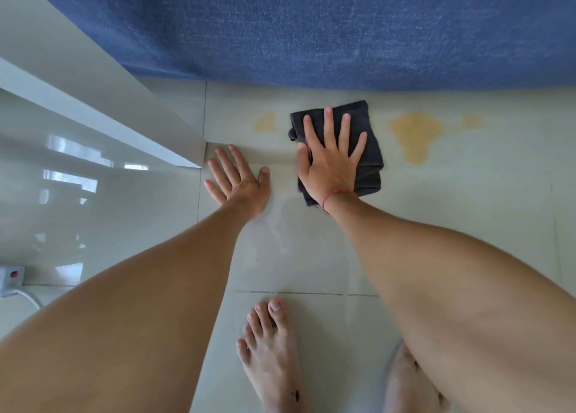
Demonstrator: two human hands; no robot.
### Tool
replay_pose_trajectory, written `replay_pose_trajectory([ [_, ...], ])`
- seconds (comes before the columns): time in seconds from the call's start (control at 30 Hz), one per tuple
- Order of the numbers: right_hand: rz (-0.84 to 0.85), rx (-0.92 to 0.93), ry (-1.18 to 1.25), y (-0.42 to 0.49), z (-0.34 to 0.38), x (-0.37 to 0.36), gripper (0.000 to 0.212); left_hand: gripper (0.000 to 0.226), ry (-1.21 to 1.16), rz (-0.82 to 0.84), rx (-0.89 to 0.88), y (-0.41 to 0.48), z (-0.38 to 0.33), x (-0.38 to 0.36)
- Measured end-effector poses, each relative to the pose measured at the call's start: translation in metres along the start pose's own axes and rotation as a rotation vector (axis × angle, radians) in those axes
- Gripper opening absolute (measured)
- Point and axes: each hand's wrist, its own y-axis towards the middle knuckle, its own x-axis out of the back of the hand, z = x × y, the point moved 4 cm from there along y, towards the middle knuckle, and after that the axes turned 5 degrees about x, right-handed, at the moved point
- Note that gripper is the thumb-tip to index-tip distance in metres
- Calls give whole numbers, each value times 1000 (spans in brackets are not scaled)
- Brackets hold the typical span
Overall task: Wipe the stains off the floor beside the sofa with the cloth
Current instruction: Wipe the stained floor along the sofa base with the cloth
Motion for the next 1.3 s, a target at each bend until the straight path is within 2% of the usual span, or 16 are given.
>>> replay_pose_trajectory([
  [0.2,-4,194,4,-24,7,-4,49,71,5,19,7,-1,0,2],
  [0.37,59,348,-42,-67,-27,0,48,71,7,16,3,-2,0,3],
  [0.6,19,82,-25,-34,-31,4,49,71,21,2,3,-1,0,2],
  [0.77,7,28,9,5,-2,2,50,72,27,21,6,-1,-2,3],
  [0.93,39,91,22,20,23,-1,49,72,13,34,10,1,0,0],
  [1.13,133,335,-2,-8,18,-1,47,72,7,46,-23,-5,3,7],
  [1.23,126,388,-16,-33,5,-3,47,70,9,-13,-111,-12,18,8],
  [1.3,131,375,-27,-41,-4,-2,49,70,1,-95,-86,-26,36,6],
])
